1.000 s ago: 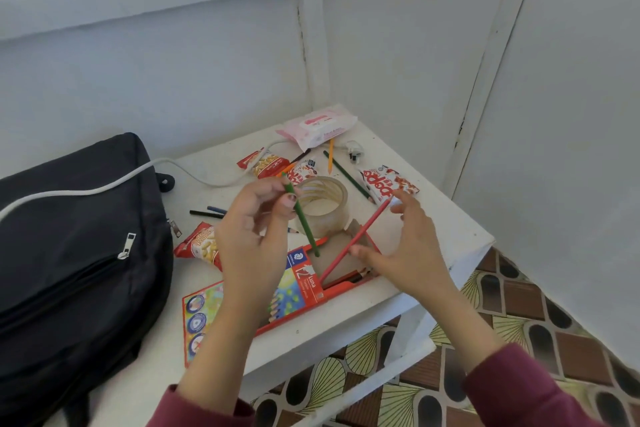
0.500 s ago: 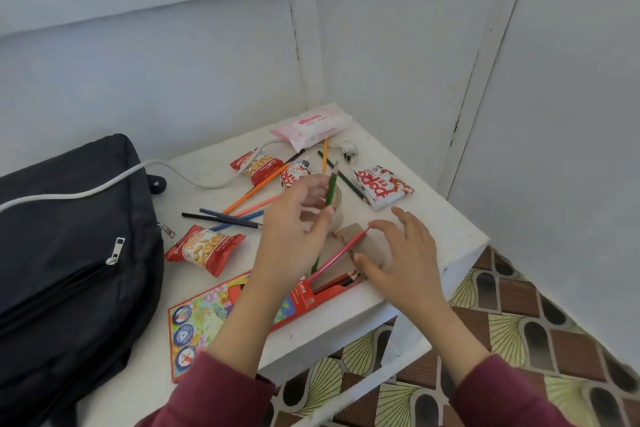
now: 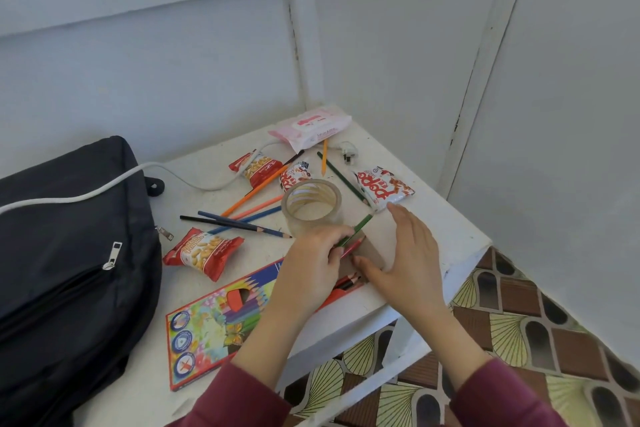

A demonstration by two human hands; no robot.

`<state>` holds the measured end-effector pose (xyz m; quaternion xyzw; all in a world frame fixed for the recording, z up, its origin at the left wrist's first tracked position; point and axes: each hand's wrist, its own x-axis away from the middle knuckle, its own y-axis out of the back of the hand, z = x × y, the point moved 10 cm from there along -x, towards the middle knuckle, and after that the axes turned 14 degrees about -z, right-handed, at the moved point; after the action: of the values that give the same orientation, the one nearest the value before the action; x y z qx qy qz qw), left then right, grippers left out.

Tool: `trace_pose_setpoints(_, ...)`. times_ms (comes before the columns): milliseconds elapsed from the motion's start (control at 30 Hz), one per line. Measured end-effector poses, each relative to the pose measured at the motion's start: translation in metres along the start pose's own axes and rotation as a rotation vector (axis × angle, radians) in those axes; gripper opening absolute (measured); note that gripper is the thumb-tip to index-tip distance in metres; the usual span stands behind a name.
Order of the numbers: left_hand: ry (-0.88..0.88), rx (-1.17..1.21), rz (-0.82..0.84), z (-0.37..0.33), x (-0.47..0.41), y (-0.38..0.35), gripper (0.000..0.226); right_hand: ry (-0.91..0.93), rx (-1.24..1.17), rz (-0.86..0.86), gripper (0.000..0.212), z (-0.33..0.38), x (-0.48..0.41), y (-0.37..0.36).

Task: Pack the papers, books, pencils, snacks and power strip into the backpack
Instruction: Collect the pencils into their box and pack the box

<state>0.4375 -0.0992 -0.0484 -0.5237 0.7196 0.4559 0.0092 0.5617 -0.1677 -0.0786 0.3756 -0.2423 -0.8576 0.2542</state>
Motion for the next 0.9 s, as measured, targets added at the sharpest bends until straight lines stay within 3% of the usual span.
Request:
trace_pose_setpoints(167,-0.025,-0.100,-0.013,0.009,0.010,0.008,0.033,0.047,0.045,0.047,0.079,0.001,0.002,-0.007)
trace_pose_setpoints(400,-0.058,-0.193,-0.013,0.019,0.031,0.021,0.022,0.135,0.052,0.043,0.036,0.010,0.003,-0.007)
trace_pose_setpoints(500,-0.091,-0.204,-0.045,0.014,0.038,0.030,0.021,0.163,0.031,0.047,0.035,0.013,0.004,-0.008)
trace_pose_setpoints(900,0.037,-0.112,-0.097,0.032,0.055,0.046,0.053,0.184,0.035,0.156,0.042,0.013,0.016,-0.014)
